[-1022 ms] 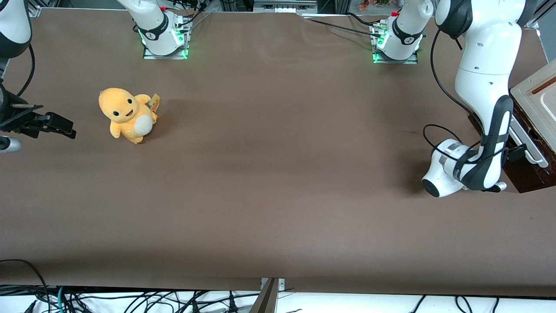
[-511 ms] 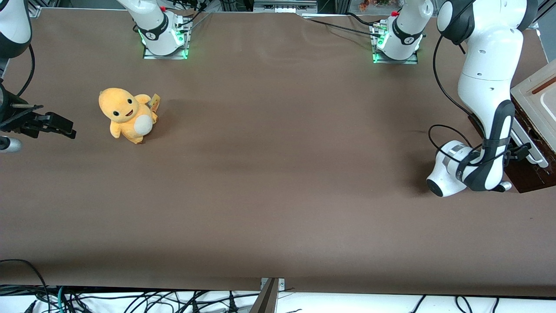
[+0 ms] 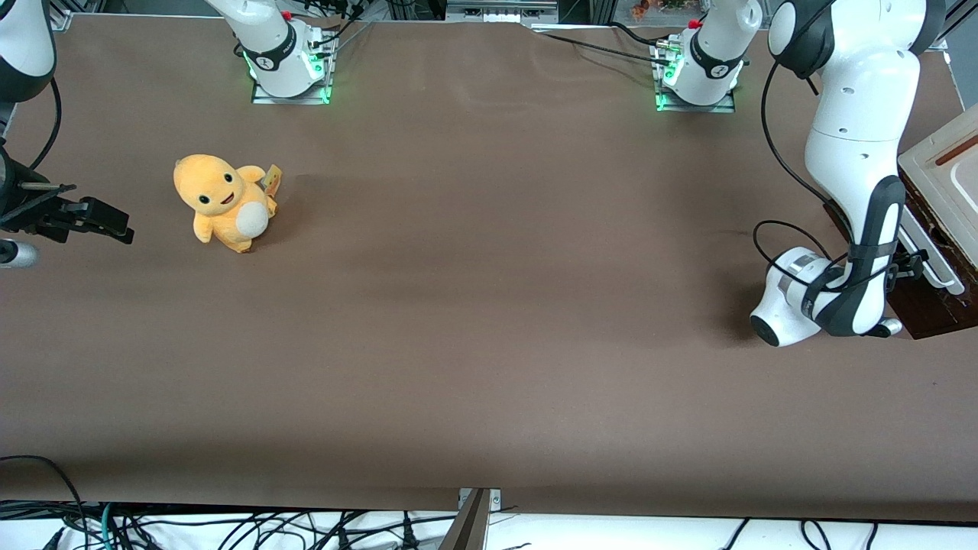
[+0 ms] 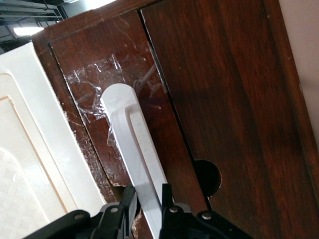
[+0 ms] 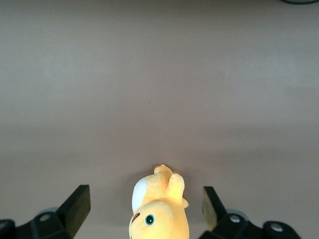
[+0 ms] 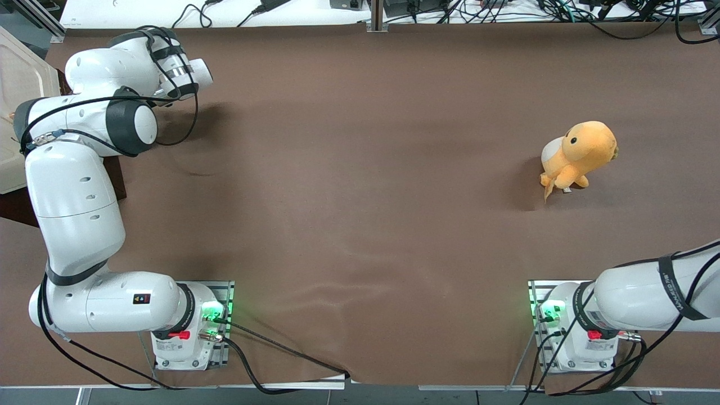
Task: Open lower drawer with left arm only
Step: 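Pull the handle away from the cabinet with the left gripper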
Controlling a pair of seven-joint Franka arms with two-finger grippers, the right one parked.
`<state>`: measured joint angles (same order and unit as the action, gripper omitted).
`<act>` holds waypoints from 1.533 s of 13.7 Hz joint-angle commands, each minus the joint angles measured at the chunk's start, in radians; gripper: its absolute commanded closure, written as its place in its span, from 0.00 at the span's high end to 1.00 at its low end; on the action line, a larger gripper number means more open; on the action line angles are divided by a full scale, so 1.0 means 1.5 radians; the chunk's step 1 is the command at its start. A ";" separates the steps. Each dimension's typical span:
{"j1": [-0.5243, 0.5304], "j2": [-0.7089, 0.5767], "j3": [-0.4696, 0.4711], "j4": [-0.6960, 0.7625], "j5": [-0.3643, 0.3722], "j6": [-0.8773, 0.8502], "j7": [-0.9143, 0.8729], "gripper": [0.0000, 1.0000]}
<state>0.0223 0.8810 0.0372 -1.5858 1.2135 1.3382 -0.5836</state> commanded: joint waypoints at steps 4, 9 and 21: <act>-0.039 0.012 -0.006 0.015 0.003 -0.023 0.027 0.17; -0.054 0.013 -0.008 0.018 0.002 -0.024 0.027 0.17; -0.092 0.013 -0.009 0.027 -0.020 -0.024 0.027 0.18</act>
<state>-0.0903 0.8877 0.0214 -1.5769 1.1942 1.3180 -0.5901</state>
